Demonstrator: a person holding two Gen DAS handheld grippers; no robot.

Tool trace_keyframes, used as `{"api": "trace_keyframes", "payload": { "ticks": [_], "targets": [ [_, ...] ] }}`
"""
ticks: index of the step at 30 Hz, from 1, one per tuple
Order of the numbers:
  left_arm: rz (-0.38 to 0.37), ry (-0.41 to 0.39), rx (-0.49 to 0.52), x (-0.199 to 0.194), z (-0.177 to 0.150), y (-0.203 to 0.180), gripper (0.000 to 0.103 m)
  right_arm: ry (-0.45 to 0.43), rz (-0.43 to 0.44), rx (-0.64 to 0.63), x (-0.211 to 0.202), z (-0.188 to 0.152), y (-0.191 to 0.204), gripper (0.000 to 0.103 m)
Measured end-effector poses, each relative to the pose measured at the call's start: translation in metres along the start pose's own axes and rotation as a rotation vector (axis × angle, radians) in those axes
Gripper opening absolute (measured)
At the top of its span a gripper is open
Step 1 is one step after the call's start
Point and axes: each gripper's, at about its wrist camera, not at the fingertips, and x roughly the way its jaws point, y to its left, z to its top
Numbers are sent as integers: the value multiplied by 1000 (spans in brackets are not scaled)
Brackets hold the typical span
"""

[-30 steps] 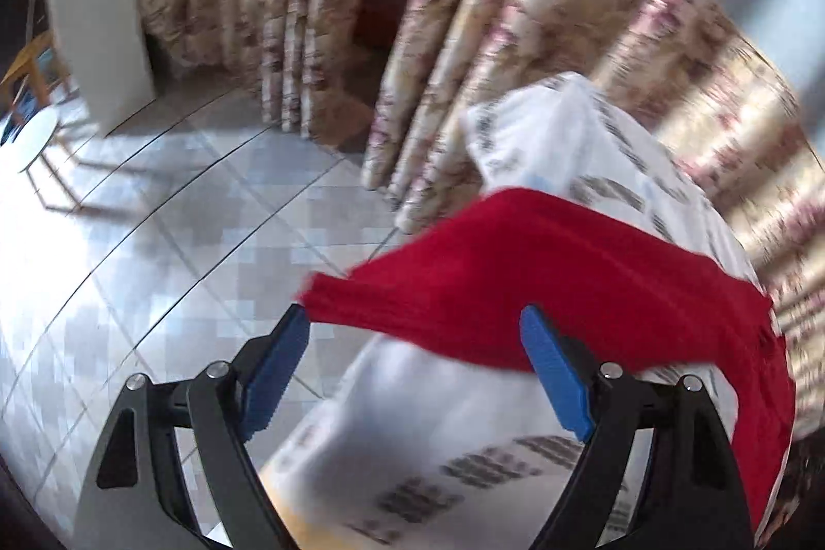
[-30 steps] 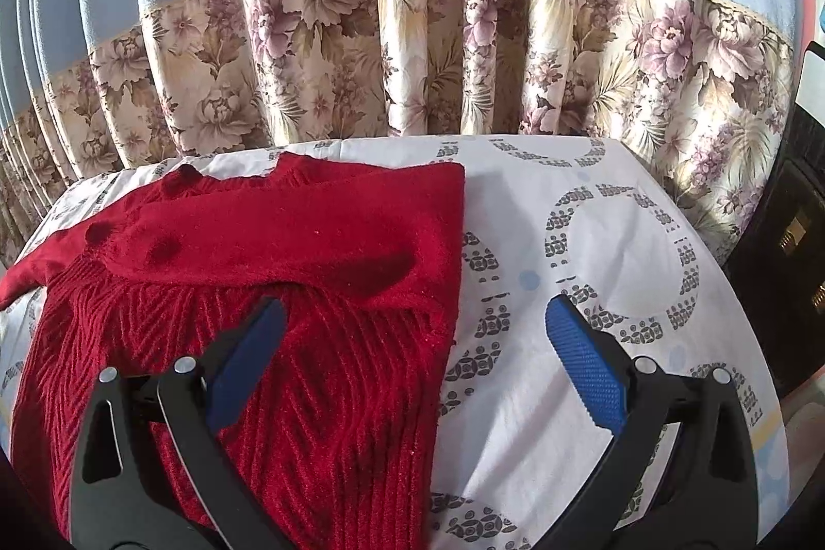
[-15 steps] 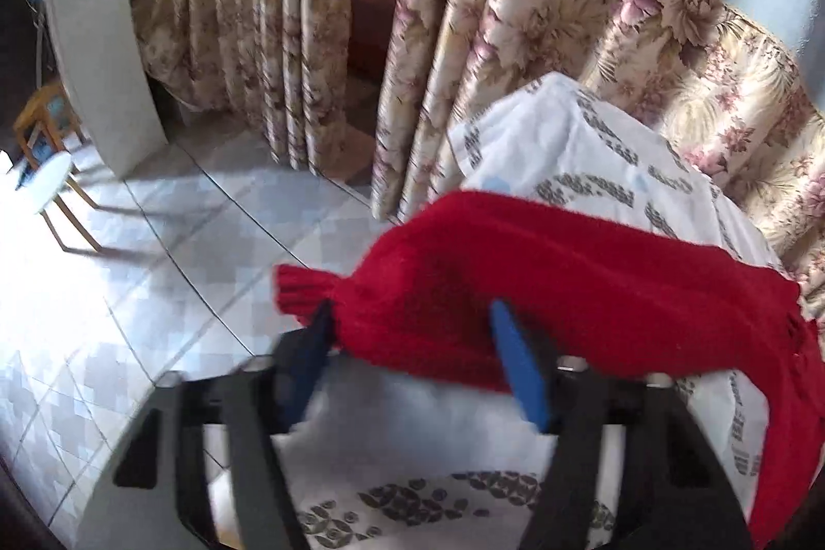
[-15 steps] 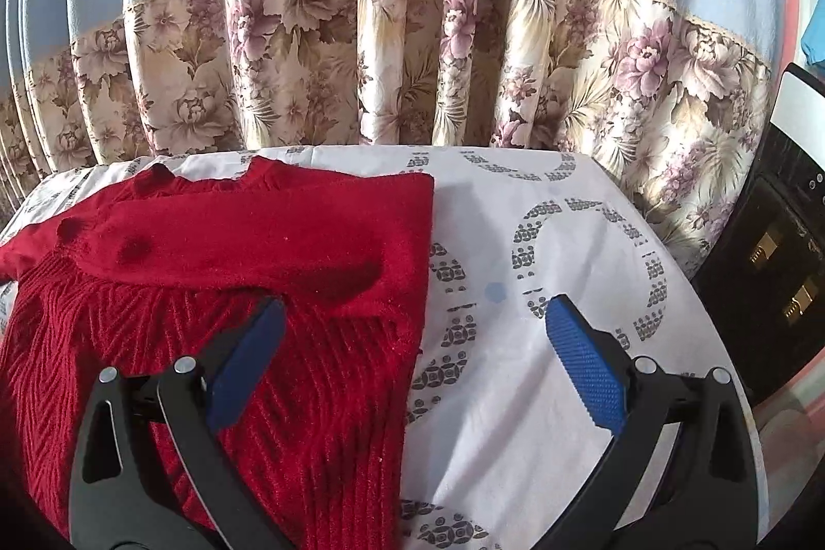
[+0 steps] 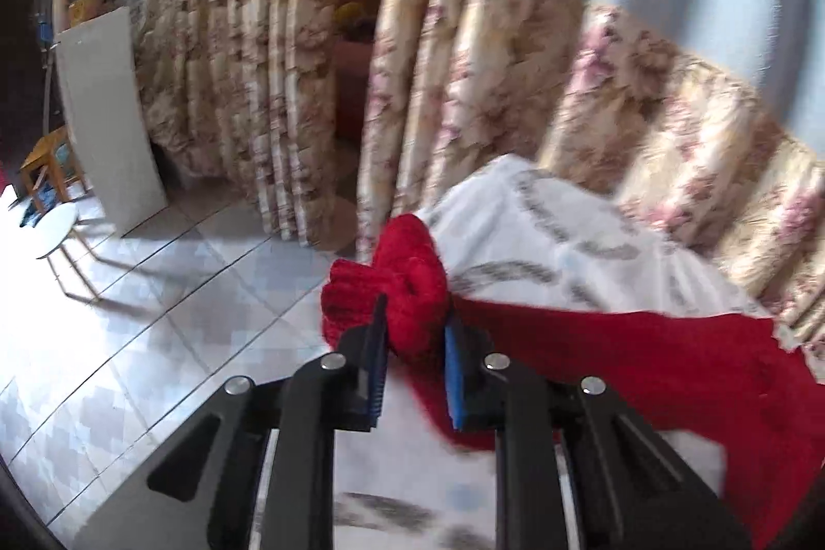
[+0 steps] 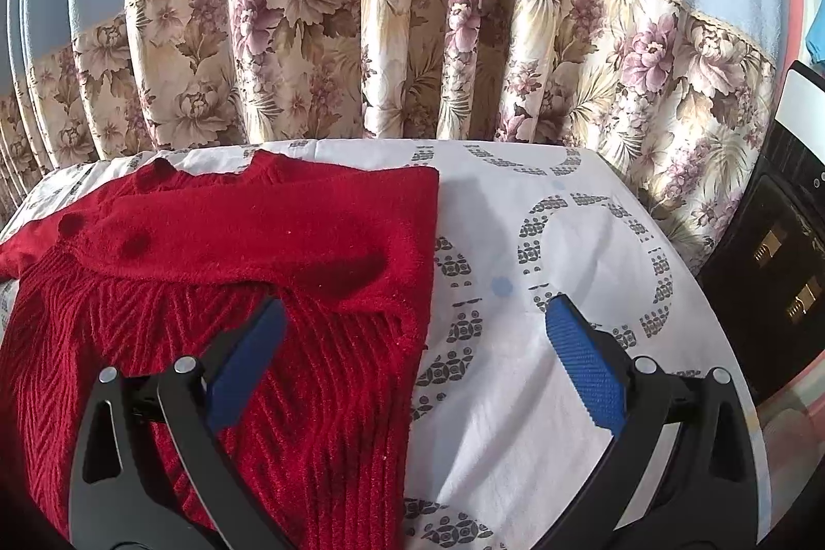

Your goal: Fold small clothes

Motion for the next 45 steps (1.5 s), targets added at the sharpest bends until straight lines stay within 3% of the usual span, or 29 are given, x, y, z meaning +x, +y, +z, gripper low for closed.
{"api": "trace_keyframes", "payload": {
  "ticks": [10, 20, 21, 22, 23, 24, 25, 30, 35, 37, 39, 43, 45],
  "targets": [
    [-253, -11, 151, -26, -16, -167, 19, 5, 6, 0, 0, -1, 1, 100],
    [-468, 63, 350, -43, -90, -311, 19, 20, 12, 2, 6, -3, -1, 100],
    [-497, 98, 397, -40, -102, -326, 23, 19, 12, 3, 6, -3, -1, 100],
    [-502, 112, 412, -40, -110, -333, 34, 20, 14, 6, 6, -3, -2, 100],
    [-511, 122, 414, -40, -115, -335, 69, 21, 13, 8, 6, -3, -2, 100],
    [-525, 125, 407, -40, -120, -335, 88, 21, 11, 10, 6, -3, -3, 100],
    [-529, 101, 391, -45, -122, -332, 100, 21, 10, 11, 6, -3, -4, 100],
    [-500, -41, 392, -71, -112, -308, 100, 24, 5, 12, 8, -3, -3, 100],
    [-326, -125, 338, -61, -87, -248, 100, 15, 23, -6, 6, -4, 7, 100],
    [-250, -117, 316, -48, -79, -228, 100, 4, 43, -12, 2, -3, 14, 100],
    [-223, -93, 284, -35, -72, -209, 100, -15, 48, -25, -5, 1, 23, 100],
    [-254, -25, 150, -14, -61, -174, 100, -52, 136, -2, -19, 15, 50, 100],
    [-259, -8, 130, -8, -58, -163, 100, -45, 196, -20, -20, 25, 78, 100]
  ]
}}
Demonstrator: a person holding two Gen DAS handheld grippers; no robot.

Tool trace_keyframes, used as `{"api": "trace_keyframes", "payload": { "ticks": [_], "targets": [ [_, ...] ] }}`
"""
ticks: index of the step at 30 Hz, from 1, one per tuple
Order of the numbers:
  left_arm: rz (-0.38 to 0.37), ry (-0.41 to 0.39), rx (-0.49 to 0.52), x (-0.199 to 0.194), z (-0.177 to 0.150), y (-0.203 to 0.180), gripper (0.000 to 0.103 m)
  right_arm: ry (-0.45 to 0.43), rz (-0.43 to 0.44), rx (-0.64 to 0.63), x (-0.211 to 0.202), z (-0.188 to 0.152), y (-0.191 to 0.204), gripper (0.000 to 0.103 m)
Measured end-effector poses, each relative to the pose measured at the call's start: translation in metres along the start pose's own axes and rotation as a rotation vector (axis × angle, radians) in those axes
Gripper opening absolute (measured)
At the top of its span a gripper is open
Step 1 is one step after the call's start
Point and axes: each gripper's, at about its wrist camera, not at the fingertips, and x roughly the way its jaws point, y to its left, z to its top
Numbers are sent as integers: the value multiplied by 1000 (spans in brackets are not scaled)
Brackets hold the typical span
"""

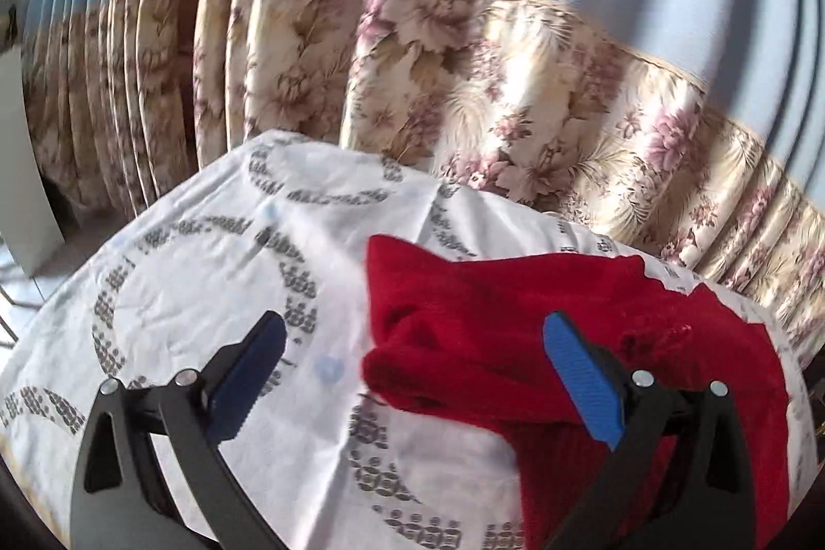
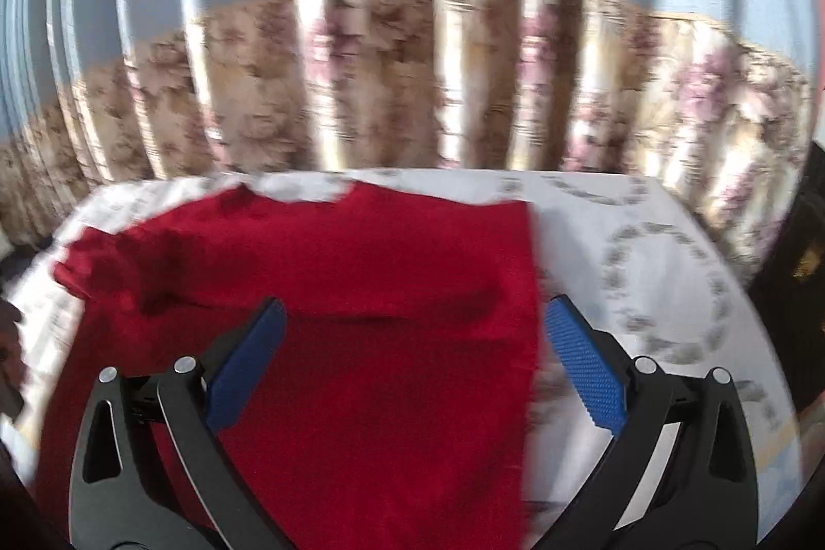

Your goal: Fold small clothes

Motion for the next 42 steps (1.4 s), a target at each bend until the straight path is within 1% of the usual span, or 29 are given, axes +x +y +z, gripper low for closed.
{"api": "trace_keyframes", "payload": {
  "ticks": [2, 3, 5, 7, 8, 9, 11, 13, 16, 19, 21, 22, 23, 24, 25, 29, 32, 33, 36, 37, 42],
  "targets": [
    [17, 4, 3, 2, 1, 5, 100, 2, 36, -37, 5, 9, 30, 100],
    [23, 9, 6, 4, 1, 8, 100, -3, 63, -67, 9, 14, 51, 100],
    [41, 19, 7, 6, 1, 14, 100, 5, 83, -120, 18, 19, 85, 100],
    [50, 31, -5, 8, 0, 20, 100, 19, 111, -188, 35, 22, 127, 100],
    [49, 42, -10, 10, 0, 23, 100, 27, 112, -209, 41, 23, 137, 100],
    [46, 49, -15, 11, 0, 26, 100, 32, 103, -253, 50, 23, 157, 100],
    [33, 59, -21, 13, -1, 32, 100, 34, 85, -301, 61, 23, 177, 100],
    [26, 66, -19, 15, -1, 36, 100, 58, 83, -344, 77, 22, 194, 100],
    [4, 66, -37, 15, 1, 41, 100, 89, 95, -396, 90, 17, 211, 100],
    [-34, 71, -62, 15, 3, 44, 100, 103, 95, -425, 98, 11, 220, 99],
    [-41, 76, -50, 16, 3, 42, 100, 121, 86, -442, 106, 8, 224, 92],
    [-43, 80, -36, 16, 2, 41, 100, 138, 82, -448, 111, 7, 225, 76],
    [-43, 80, -28, 17, 2, 39, 100, 167, 85, -443, 118, 6, 224, 50],
    [-41, 81, -24, 17, 2, 38, 100, 181, 84, -429, 121, 6, 221, 35],
    [-42, 84, -21, 18, 2, 37, 100, 180, 80, -404, 121, 8, 215, 16],
    [-56, 90, -16, 18, 0, 32, 100, 105, 18, -314, 112, 28, 181, 12],
    [-63, 93, -11, 19, -1, 27, 100, 69, -37, -219, 105, 49, 135, 12],
    [-69, 94, -20, 19, -2, 25, 100, 52, -62, -186, 101, 55, 114, 12],
    [-99, 111, -35, 22, -4, 17, 100, 51, -94, -122, 96, 63, 70, 12],
    [-108, 118, -34, 24, -5, 13, 100, 51, -94, -122, 96, 63, 70, 12],
    [-140, 163, -6, 34, -14, -15, 100, 58, -149, -1, 90, 56, -9, 12]
  ]
}}
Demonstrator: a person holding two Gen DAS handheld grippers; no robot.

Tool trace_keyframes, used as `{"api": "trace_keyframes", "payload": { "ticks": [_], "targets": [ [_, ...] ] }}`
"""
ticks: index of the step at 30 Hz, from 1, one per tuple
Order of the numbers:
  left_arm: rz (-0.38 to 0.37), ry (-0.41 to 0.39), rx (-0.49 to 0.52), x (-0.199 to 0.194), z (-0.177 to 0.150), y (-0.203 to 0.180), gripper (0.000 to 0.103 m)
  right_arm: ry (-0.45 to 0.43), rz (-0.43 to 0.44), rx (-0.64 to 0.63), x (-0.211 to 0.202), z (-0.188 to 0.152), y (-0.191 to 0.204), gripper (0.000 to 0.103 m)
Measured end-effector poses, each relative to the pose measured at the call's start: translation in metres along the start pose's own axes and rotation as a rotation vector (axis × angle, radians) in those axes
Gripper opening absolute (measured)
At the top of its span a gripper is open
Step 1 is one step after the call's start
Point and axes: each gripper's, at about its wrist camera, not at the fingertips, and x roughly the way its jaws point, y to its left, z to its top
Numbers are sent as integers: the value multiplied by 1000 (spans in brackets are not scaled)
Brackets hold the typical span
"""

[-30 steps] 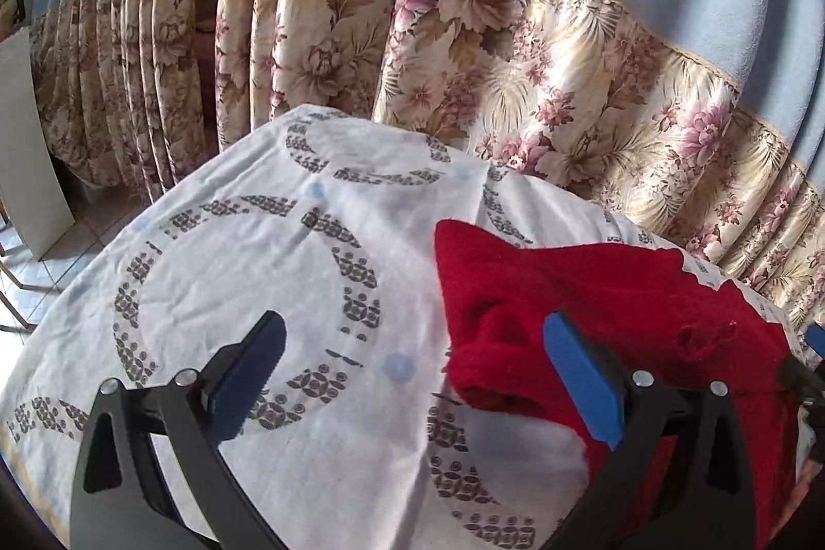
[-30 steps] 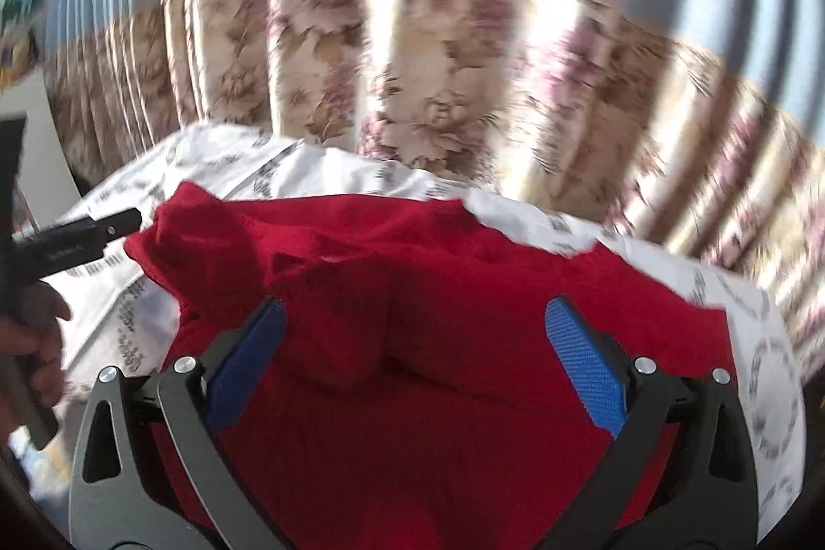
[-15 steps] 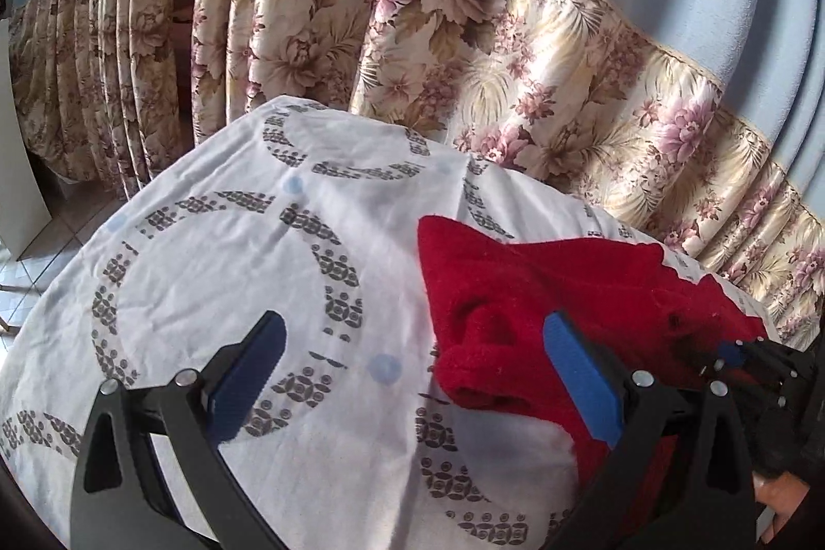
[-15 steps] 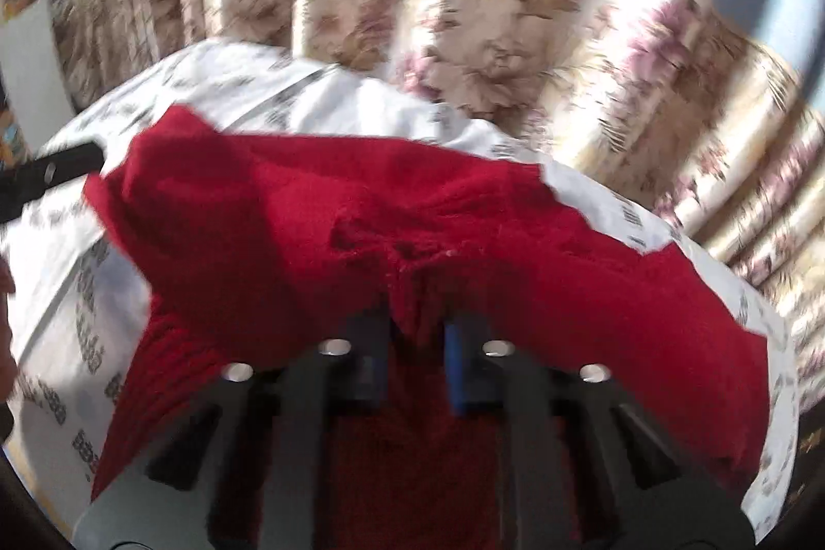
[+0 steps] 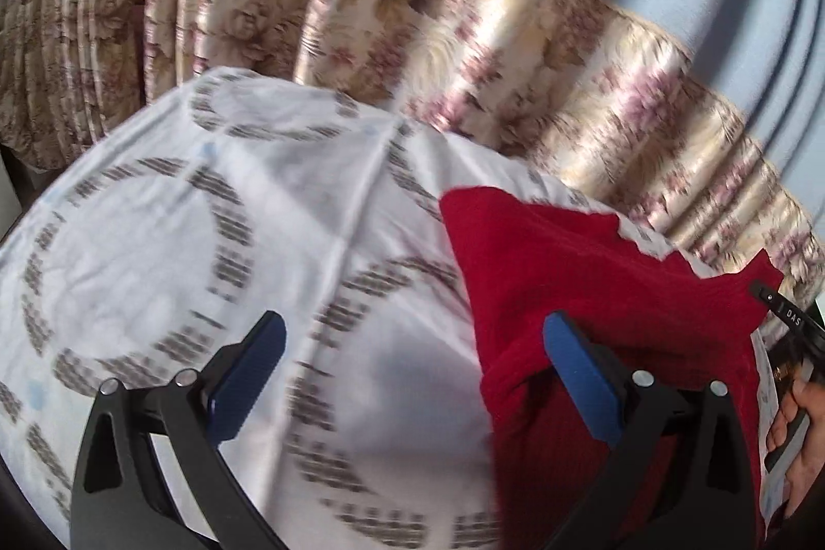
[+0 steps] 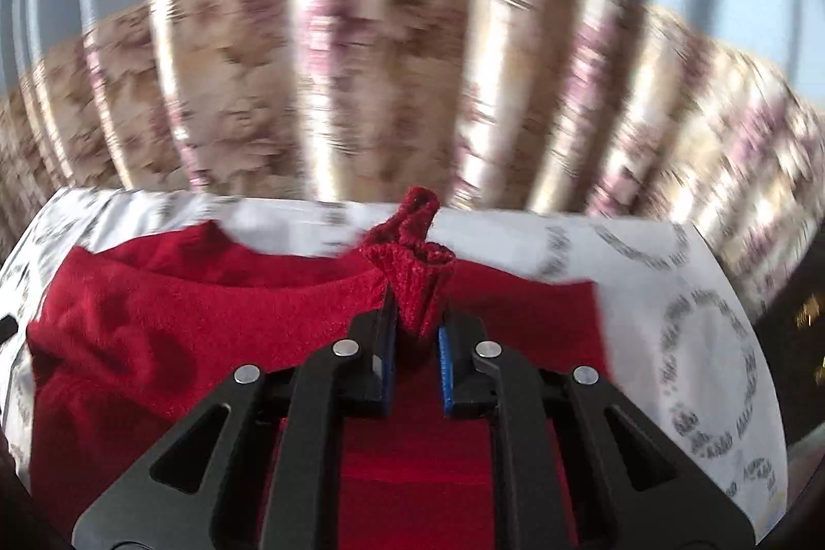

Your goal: Fold small clothes

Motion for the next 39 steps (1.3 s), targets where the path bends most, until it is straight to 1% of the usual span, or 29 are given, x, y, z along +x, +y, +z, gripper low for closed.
{"api": "trace_keyframes", "payload": {
  "ticks": [4, 6, 7, 9, 10, 11, 13, 16, 18, 20, 22, 24, 25, 26, 27, 28, 30, 32, 33, 36, 38, 39],
  "targets": [
    [-25, 50, 4, 12, -7, -14, 100, 39, 5, 74, 9, -19, -38, 12],
    [-14, 78, 18, 19, -12, -19, 100, 55, 6, 108, 13, -27, -50, 13],
    [-10, 85, 21, 21, -13, -20, 100, 70, 15, 130, 16, -32, -56, 14],
    [17, 87, 40, 22, -15, -22, 100, 92, 10, 145, 21, -38, -61, 22],
    [19, 90, 39, 22, -14, -22, 100, 107, -5, 151, 25, -42, -63, 29],
    [19, 89, 37, 22, -14, -21, 100, 122, -29, 149, 27, -46, -65, 33],
    [44, 82, 44, 22, -13, -18, 100, 122, -47, 158, 25, -48, -67, 34],
    [85, 67, 52, 20, -12, -17, 100, 102, -131, 129, 17, -44, -65, 35],
    [87, 66, 58, 19, -12, -16, 100, 93, -176, 131, 12, -42, -71, 39],
    [91, 61, 59, 19, -11, -15, 100, 91, -208, 151, 6, -40, -82, 44],
    [94, 52, 62, 17, -11, -15, 100, 86, -218, 179, -2, -39, -95, 48],
    [93, 44, 67, 15, -11, -17, 100, 82, -237, 194, -9, -38, -106, 54],
    [91, 38, 66, 13, -11, -17, 100, 71, -247, 202, -15, -38, -113, 59],
    [88, 36, 67, 12, -11, -17, 100, 63, -245, 205, -19, -39, -116, 61],
    [86, 34, 68, 11, -10, -18, 100, 61, -238, 207, -23, -39, -119, 61],
    [84, 29, 70, 9, -10, -19, 100, 65, -213, 218, -27, -41, -123, 62],
    [73, 23, 72, 4, -9, -21, 100, 65, -169, 230, -37, -45, -127, 67],
    [62, 9, 77, -3, -9, -24, 100, 49, -155, 206, -52, -51, -125, 73],
    [54, 2, 82, -9, -8, -27, 100, 44, -141, 193, -59, -55, -123, 74],
    [55, -18, 113, -25, -7, -40, 100, 39, -71, 164, -84, -71, -113, 74],
    [69, -27, 154, -39, -12, -49, 100, 45, -4, 152, -106, -89, -107, 74],
    [66, -34, 186, -53, -18, -54, 100, 44, 11, 134, -115, -96, -104, 74]
  ]
}}
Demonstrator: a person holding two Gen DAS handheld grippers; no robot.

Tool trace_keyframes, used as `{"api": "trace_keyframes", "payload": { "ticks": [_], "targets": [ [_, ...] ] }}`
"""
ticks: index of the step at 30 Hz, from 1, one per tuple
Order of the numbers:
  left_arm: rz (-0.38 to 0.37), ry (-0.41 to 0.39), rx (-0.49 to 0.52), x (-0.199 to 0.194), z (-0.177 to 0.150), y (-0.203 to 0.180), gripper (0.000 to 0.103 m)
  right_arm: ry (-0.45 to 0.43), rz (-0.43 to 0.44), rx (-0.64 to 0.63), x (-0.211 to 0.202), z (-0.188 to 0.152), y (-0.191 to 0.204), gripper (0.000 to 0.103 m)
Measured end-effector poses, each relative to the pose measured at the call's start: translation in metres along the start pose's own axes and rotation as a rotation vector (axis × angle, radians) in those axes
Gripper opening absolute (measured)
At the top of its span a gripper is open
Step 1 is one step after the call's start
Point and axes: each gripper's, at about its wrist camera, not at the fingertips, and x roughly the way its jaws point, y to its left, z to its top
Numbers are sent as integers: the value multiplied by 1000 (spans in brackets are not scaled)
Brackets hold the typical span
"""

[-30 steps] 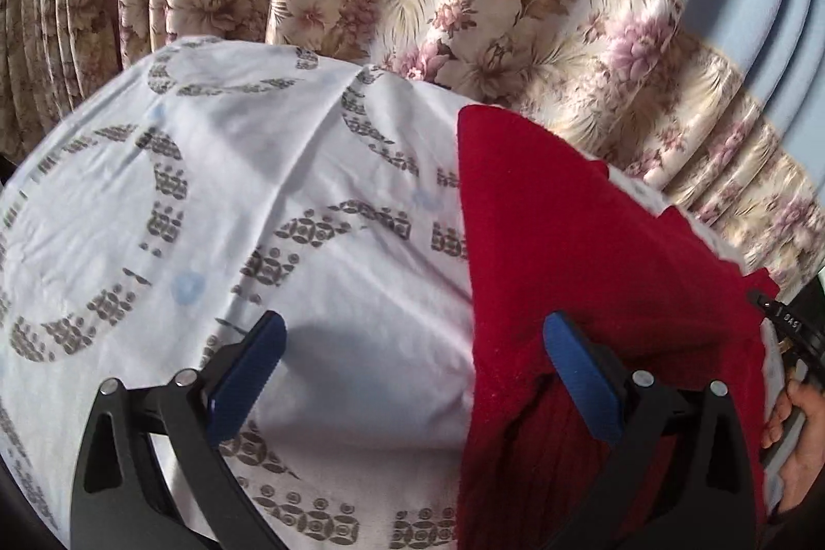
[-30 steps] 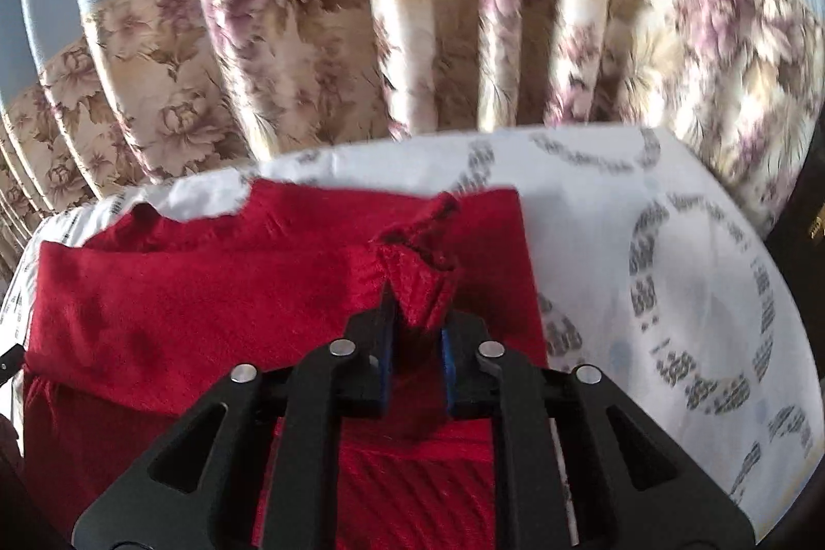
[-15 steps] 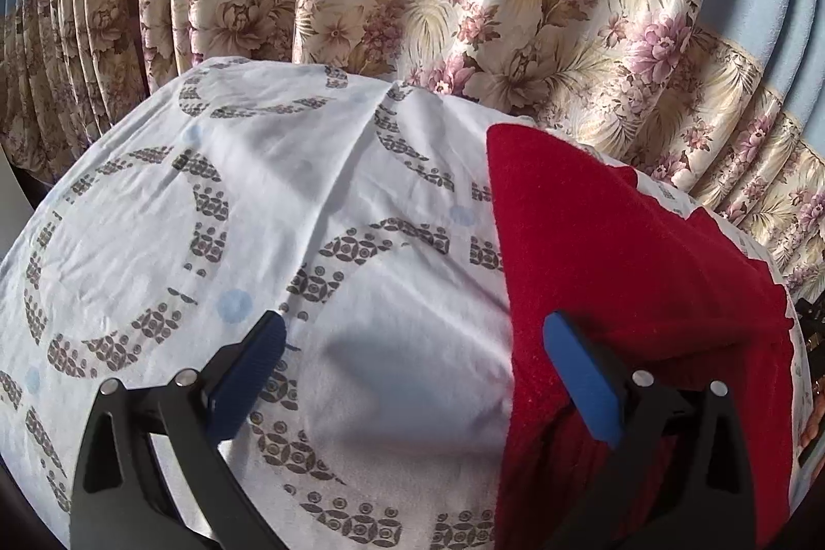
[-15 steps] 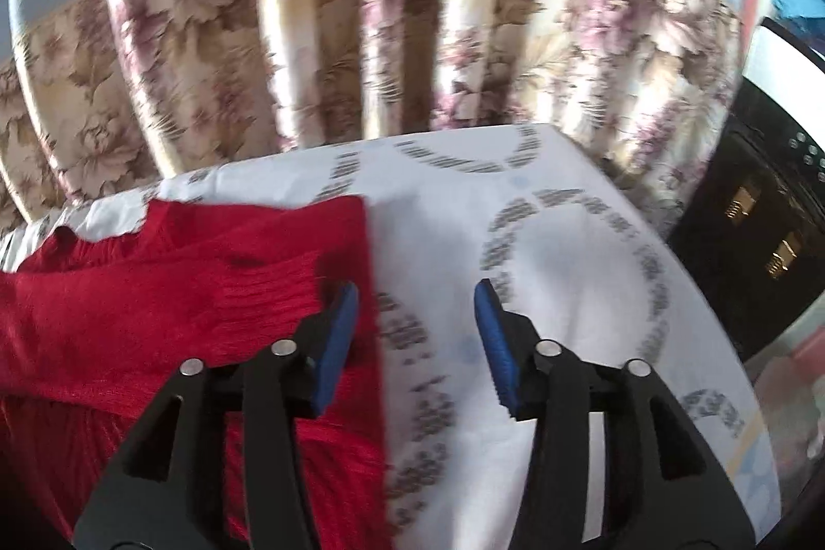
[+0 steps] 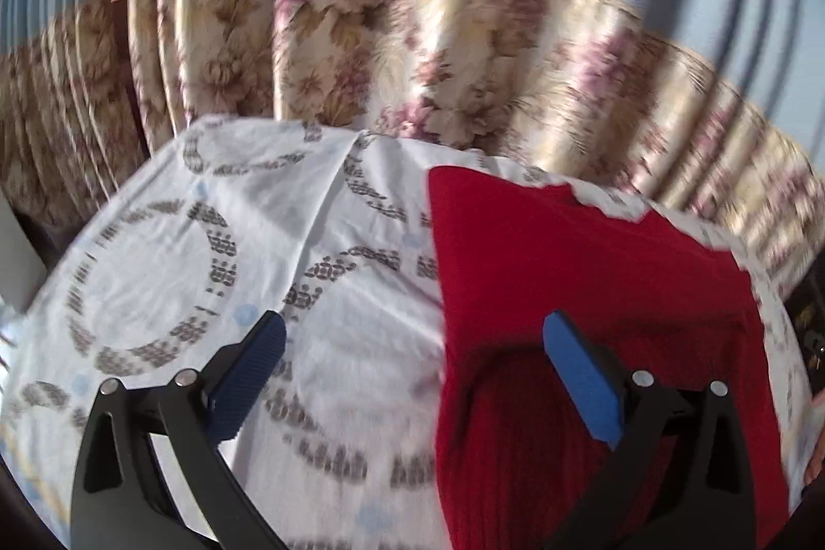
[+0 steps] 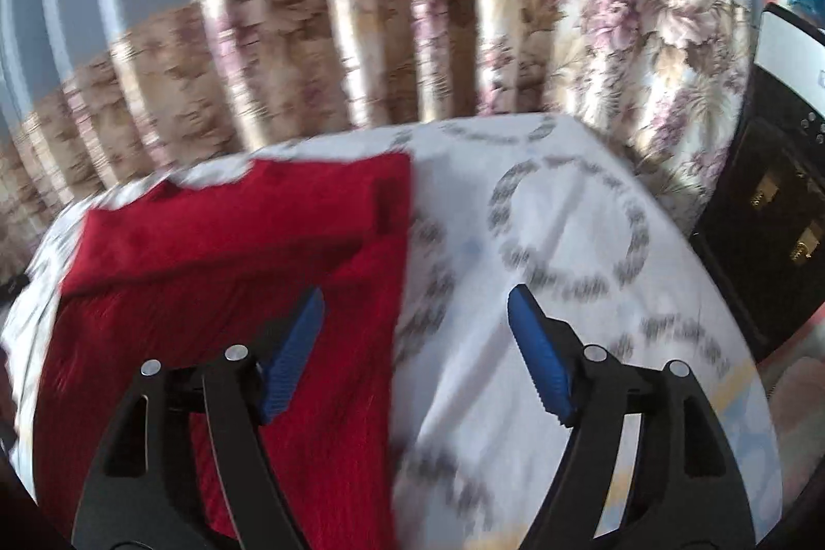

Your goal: Fold small clothes

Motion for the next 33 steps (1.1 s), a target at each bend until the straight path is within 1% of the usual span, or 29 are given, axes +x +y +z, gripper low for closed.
{"api": "trace_keyframes", "payload": {
  "ticks": [2, 4, 5, 6, 8, 9, 11, 13, 14, 16, 17, 18, 19, 20, 23, 25, 27, 29, 32, 33],
  "targets": [
    [16, -11, 47, -23, -13, -5, 100, -7, 16, -46, -23, -23, -1, 75],
    [49, -14, 99, -48, -34, -10, 100, -11, 45, -62, -45, -49, -9, 77],
    [66, -19, 128, -62, -50, -11, 100, -5, 48, -57, -51, -60, -14, 77],
    [83, -15, 158, -77, -71, -11, 100, 0, 55, -47, -56, -69, -19, 78],
    [95, 0, 168, -95, -99, -7, 100, 9, 96, -1, -69, -94, -33, 83],
    [107, 2, 175, -106, -116, -6, 100, 12, 106, 16, -74, -103, -38, 83],
    [175, 10, 228, -122, -147, -9, 100, 8, 102, 48, -85, -123, -47, 84],
    [211, 44, 259, -130, -171, -11, 100, 1, 98, 60, -93, -132, -51, 84],
    [205, 59, 253, -135, -179, -11, 100, -3, 99, 66, -97, -135, -53, 85],
    [165, 89, 213, -142, -191, -11, 100, -12, 118, 82, -103, -139, -55, 87],
    [130, 100, 192, -144, -195, -12, 100, -15, 126, 90, -105, -140, -55, 87],
    [70, 99, 159, -147, -199, -17, 100, -17, 134, 97, -106, -141, -55, 87],
    [51, 98, 144, -148, -200, -19, 100, -19, 144, 99, -108, -140, -54, 87],
    [48, 110, 134, -145, -204, -27, 100, -21, 149, 98, -108, -140, -54, 87],
    [20, 137, 128, -137, -210, -41, 100, -22, 159, 90, -109, -139, -51, 87],
    [-20, 133, 101, -136, -210, -47, 100, -18, 175, 85, -110, -139, -48, 87],
    [-30, 147, 94, -135, -210, -54, 100, -17, 182, 80, -112, -141, -45, 90],
    [-73, 167, 86, -134, -207, -61, 100, -13, 189, 84, -113, -145, -43, 91],
    [-129, 198, 141, -132, -215, -82, 98, 0, 200, 87, -112, -150, -41, 91],
    [-154, 207, 162, -131, -219, -90, 95, 3, 200, 84, -112, -152, -40, 91]
  ]
}}
